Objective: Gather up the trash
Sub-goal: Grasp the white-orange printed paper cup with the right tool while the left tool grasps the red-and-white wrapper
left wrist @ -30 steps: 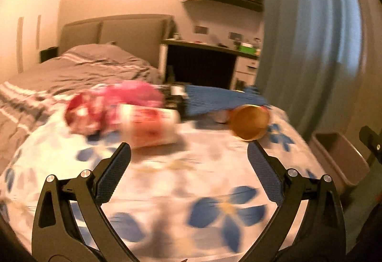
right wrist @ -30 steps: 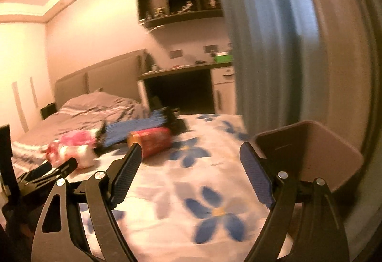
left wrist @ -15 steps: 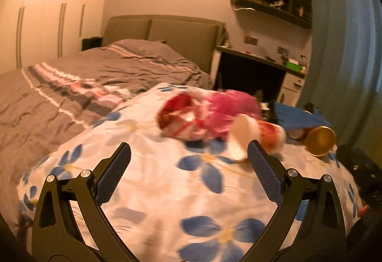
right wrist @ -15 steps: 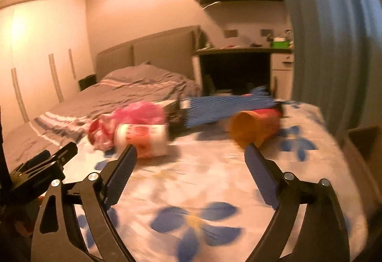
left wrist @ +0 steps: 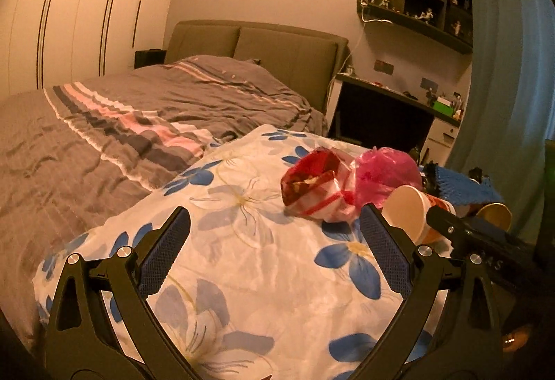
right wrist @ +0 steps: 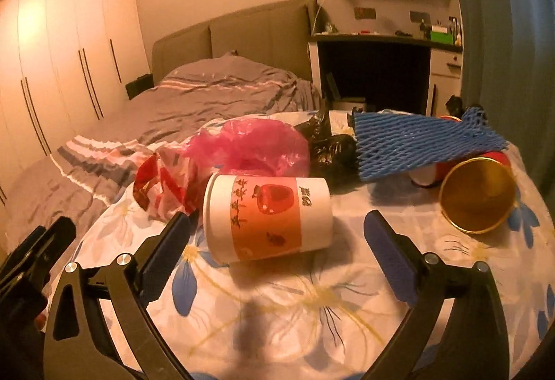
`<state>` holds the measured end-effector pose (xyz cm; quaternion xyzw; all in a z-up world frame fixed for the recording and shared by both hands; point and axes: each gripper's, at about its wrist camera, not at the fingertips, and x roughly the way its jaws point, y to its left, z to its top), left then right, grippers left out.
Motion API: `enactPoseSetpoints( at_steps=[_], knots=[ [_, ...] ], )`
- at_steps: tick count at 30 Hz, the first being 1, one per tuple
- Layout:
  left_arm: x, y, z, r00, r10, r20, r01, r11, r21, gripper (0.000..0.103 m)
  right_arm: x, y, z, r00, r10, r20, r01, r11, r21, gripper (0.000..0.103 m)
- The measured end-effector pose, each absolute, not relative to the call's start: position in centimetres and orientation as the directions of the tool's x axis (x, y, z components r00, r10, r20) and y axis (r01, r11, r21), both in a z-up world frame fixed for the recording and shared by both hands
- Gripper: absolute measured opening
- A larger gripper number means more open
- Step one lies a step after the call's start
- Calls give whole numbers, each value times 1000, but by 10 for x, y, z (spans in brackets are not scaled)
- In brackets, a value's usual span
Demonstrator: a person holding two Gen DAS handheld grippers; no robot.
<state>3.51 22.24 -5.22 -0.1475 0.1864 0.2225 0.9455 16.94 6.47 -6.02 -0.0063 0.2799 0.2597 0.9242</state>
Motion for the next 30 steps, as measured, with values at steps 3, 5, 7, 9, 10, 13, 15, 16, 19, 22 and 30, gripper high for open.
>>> enactPoseSetpoints(
  at_steps=[3,5,7,9,10,13,15,16,19,22,30],
  knots=[
    [39,226,-54,833,357,-423,-472,857,-207,96,178,72,-62,701,464,-542,-475,870,130,96],
    [42,226,-55,836,347,-426,-465,859,-213,96,183,77,-64,693,455,-559,-472,873,126,96],
    [45,226,-56,837,339,-429,-459,863,-214,96,189,81,-66,684,447,-576,-468,875,123,96],
    [49,228,-58,838,331,-433,-452,867,-212,96,191,82,-68,676,448,-585,-469,874,127,95],
    [51,228,-59,838,328,-435,-449,868,-210,96,192,82,-69,670,451,-590,-471,872,132,92],
    [57,230,-61,837,318,-446,-441,874,-204,96,193,80,-71,665,446,-598,-463,875,138,82],
    [59,231,-62,837,313,-449,-436,877,-201,96,194,79,-72,661,445,-605,-464,875,137,81],
    [62,231,-63,837,309,-452,-432,879,-200,96,194,79,-73,661,447,-603,-465,874,139,80],
    [68,231,-63,838,298,-456,-420,887,-191,96,193,77,-71,666,446,-598,-463,876,137,80],
    [82,233,-63,841,274,-466,-396,899,-186,96,188,71,-67,685,441,-580,-458,880,128,80],
    [131,237,-65,825,222,-520,-350,922,-163,96,174,43,-58,721,438,-537,-445,887,127,80]
  ],
)
